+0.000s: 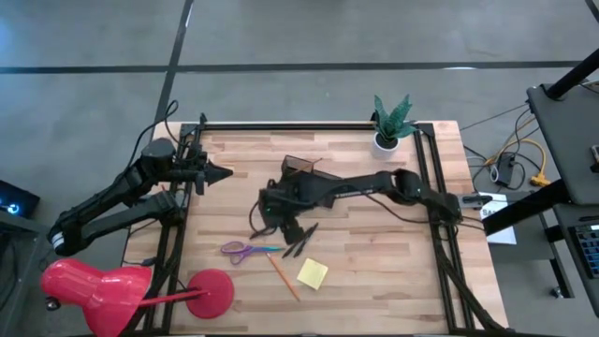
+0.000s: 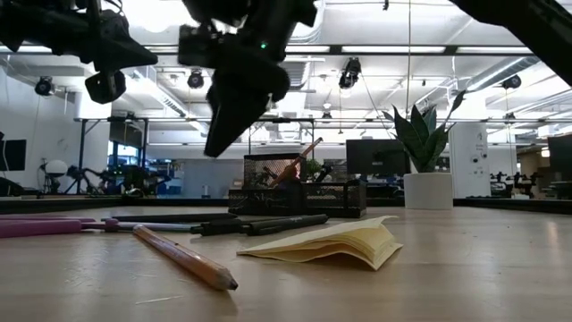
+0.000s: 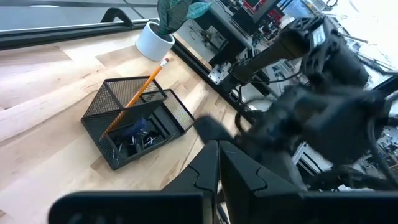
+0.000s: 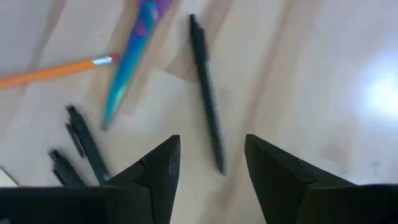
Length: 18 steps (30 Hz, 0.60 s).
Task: Pick and place office supplies into organizer
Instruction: Put the left pen into the desk organizer
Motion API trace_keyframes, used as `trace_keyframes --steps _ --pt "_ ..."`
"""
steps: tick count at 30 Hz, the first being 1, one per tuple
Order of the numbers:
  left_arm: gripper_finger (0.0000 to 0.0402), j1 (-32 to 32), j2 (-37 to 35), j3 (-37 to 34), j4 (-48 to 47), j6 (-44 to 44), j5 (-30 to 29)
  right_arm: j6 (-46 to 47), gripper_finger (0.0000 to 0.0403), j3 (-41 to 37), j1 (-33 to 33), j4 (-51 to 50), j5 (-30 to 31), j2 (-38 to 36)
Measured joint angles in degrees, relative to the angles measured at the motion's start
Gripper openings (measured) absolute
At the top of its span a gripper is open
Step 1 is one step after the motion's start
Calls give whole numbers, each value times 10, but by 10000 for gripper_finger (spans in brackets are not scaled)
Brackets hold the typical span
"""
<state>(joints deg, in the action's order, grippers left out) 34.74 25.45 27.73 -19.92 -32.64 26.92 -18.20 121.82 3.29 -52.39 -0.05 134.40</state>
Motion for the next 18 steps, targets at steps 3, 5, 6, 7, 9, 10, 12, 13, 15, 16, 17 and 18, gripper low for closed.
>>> trace_keyframes --steps 3,5,6,7,9,10,12,13,15,16,17,18 --pt "0 0 -1 0 0 0 0 43 166 0 -2 15 -4 18" --pt "0 0 -1 0 0 0 0 61 163 1 -5 23 -6 24" --pt "0 0 -1 0 0 0 0 62 162 3 -5 26 -12 25" --pt "0 0 0 0 0 0 0 55 161 5 -5 34 -17 25" --pt "0 0 0 0 0 0 0 51 157 4 -3 39 -22 25" --pt "0 0 0 0 0 0 0 64 154 1 -2 37 -21 25" --pt "0 0 0 0 0 0 0 99 144 -11 -9 32 -23 26" --pt "0 0 -1 0 0 -1 0 113 137 -18 -15 32 -25 26" --pt "0 0 -1 0 0 -13 1 124 122 -30 -25 31 -26 26" --pt "0 0 -1 0 0 -17 7 122 114 -35 -28 31 -24 26" --pt "0 0 0 0 0 -17 18 116 105 -39 -31 33 -23 26" --pt "0 -1 1 0 0 -14 33 109 98 -43 -30 35 -24 26"
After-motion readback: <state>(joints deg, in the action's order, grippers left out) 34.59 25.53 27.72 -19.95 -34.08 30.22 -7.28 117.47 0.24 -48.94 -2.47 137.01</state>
